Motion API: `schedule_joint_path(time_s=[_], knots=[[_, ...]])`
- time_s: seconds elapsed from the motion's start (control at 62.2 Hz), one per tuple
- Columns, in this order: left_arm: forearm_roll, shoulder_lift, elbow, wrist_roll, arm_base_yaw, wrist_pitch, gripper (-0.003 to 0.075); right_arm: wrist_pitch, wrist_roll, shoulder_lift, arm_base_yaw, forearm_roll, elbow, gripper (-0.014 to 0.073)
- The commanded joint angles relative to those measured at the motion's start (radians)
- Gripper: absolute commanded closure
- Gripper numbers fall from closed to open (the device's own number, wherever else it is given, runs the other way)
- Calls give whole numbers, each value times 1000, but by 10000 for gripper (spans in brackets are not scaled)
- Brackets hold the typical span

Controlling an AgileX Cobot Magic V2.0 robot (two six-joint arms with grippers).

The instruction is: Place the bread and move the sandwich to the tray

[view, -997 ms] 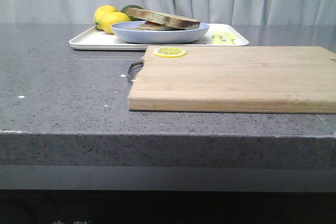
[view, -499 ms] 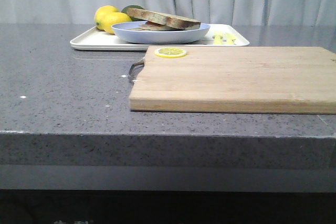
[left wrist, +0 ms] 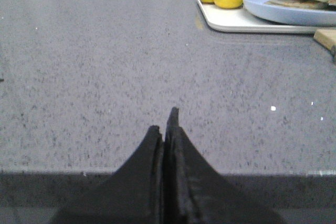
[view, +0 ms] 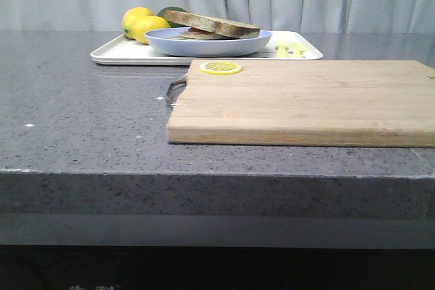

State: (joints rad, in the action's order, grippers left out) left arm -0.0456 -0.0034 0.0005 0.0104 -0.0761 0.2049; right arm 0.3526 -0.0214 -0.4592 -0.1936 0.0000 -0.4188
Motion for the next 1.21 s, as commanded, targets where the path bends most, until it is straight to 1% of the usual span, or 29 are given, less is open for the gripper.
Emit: schedule_joint_path(time_s=[0.0, 1.126, 1.19], knots=[[-10, -23, 5, -3, 2, -108, 738, -78, -2, -4, 4, 0, -25, 704], [-10, -20, 5, -3, 2, -115, 738, -79, -2, -4, 4, 0, -24, 704], [-10, -20, 5, -3, 2, -115, 738, -119, -3, -3, 4, -12, -5, 704]])
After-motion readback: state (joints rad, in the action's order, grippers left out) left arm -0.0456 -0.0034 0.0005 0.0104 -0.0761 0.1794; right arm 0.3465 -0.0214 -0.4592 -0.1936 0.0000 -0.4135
